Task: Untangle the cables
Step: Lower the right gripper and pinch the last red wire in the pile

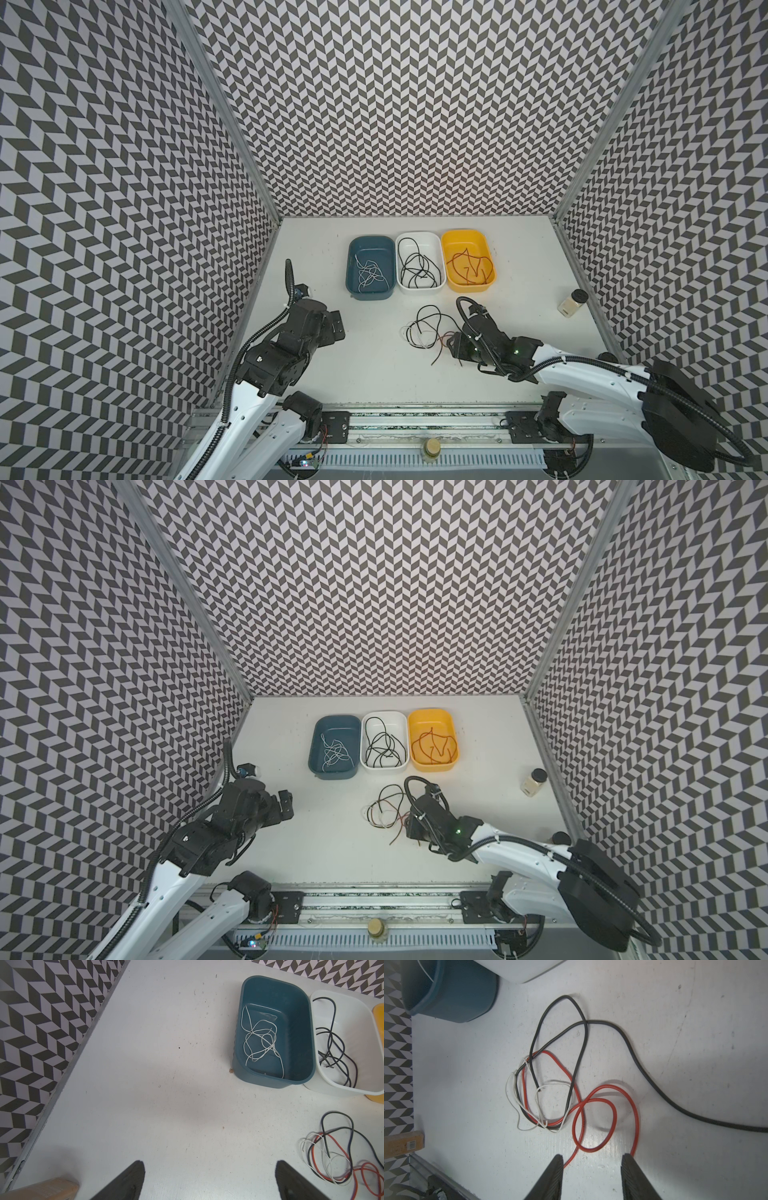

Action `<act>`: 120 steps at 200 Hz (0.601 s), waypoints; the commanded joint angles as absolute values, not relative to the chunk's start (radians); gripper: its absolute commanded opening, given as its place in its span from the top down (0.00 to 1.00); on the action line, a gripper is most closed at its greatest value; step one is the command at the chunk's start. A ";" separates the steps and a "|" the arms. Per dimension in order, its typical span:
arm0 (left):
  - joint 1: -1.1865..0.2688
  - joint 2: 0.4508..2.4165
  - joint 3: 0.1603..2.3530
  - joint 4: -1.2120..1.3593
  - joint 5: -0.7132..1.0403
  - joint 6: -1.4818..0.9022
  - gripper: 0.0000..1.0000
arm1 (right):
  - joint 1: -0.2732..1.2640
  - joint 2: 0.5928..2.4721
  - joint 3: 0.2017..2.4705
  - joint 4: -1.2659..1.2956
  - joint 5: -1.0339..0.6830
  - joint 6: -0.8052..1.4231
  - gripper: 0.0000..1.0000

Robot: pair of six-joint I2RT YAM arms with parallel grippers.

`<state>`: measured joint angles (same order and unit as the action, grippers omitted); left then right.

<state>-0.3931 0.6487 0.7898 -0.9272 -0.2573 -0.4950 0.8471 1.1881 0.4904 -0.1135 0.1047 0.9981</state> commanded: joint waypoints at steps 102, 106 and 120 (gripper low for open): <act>-0.388 0.641 0.790 -0.923 -0.275 -0.495 0.00 | 0.853 1.369 0.508 0.042 0.148 1.059 0.59; -0.388 0.641 0.791 -0.923 -0.275 -0.495 0.00 | 0.853 1.371 0.508 0.043 0.154 1.058 0.60; -0.388 0.641 0.791 -0.923 -0.274 -0.495 0.00 | 0.853 1.369 0.508 0.042 0.174 1.057 0.60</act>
